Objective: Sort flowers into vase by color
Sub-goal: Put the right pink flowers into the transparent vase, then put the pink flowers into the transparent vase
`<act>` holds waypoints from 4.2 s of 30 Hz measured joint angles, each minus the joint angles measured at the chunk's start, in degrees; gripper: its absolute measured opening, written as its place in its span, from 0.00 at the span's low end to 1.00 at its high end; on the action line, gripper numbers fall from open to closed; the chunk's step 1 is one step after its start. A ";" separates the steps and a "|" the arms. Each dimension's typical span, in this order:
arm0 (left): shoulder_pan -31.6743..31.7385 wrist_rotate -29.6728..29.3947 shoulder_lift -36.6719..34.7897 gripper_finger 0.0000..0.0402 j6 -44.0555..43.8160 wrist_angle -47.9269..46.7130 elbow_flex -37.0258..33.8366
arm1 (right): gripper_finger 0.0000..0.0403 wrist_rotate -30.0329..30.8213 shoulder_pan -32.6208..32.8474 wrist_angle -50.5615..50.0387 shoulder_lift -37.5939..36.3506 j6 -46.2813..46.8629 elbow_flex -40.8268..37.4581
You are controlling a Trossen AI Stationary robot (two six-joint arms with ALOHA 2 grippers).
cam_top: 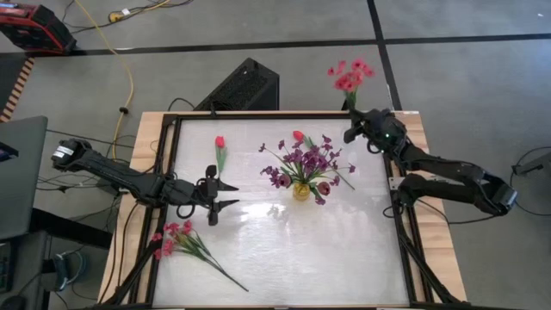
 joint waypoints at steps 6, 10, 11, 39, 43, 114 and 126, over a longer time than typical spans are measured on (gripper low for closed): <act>-0.01 0.00 0.00 0.40 -0.72 -0.18 0.00 | 0.37 -0.55 0.18 -14.51 -0.04 0.78 4.26; 0.00 0.00 0.00 0.40 -0.68 -0.61 0.00 | 0.49 -4.34 0.28 -27.45 -0.04 1.10 8.97; 0.00 0.02 0.00 0.40 -0.68 -0.61 0.00 | 0.52 -4.97 0.47 -31.20 -0.04 1.03 10.48; 0.00 4.42 0.00 0.40 -2.31 -7.04 0.02 | 0.59 -3.71 46.05 -37.80 4.07 0.57 48.84; -0.02 7.24 0.00 0.40 -3.53 -10.74 0.02 | 0.59 -0.32 57.27 -27.44 11.82 -2.58 48.85; 0.00 15.08 -0.02 0.40 -9.79 -31.58 0.02 | 0.25 14.97 74.09 -57.98 105.65 26.24 114.94; 0.00 14.95 -0.01 0.40 -9.82 -23.03 0.00 | 0.05 5.16 75.11 -104.94 95.75 26.46 115.76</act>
